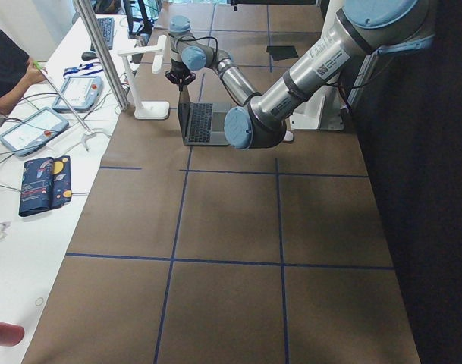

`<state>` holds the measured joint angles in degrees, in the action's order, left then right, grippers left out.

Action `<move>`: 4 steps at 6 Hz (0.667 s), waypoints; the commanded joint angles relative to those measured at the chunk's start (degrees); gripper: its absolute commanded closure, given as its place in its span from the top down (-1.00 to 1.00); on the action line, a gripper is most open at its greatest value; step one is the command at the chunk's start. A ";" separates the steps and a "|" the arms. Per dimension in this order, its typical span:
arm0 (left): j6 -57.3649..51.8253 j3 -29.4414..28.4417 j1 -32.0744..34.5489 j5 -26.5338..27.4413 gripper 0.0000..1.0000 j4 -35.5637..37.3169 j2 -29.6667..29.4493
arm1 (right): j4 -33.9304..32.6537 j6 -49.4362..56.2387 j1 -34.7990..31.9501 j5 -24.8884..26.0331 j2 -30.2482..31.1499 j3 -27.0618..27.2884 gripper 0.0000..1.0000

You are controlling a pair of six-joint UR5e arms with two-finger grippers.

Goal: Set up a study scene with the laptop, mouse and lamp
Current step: 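Push the open laptop farther from the robot toward the lamp with the left gripper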

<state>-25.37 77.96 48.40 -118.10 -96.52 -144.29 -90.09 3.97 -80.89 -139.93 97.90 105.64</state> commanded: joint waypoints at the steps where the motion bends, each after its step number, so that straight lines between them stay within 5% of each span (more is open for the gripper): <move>1: 0.32 0.17 0.03 0.33 0.76 -0.07 0.07 | 0.00 -0.02 0.03 -0.60 0.01 0.00 1.00; 2: 5.20 3.56 0.21 0.33 1.00 0.19 1.98 | 0.00 -0.02 0.20 -0.60 0.01 0.00 1.00; 4: 6.03 12.45 0.29 0.07 1.00 0.63 7.09 | 0.00 -0.02 0.21 -1.65 0.01 0.00 1.00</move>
<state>-19.97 86.90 48.62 -117.90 -96.21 -138.75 -90.09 3.96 -80.70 -141.01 97.91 105.65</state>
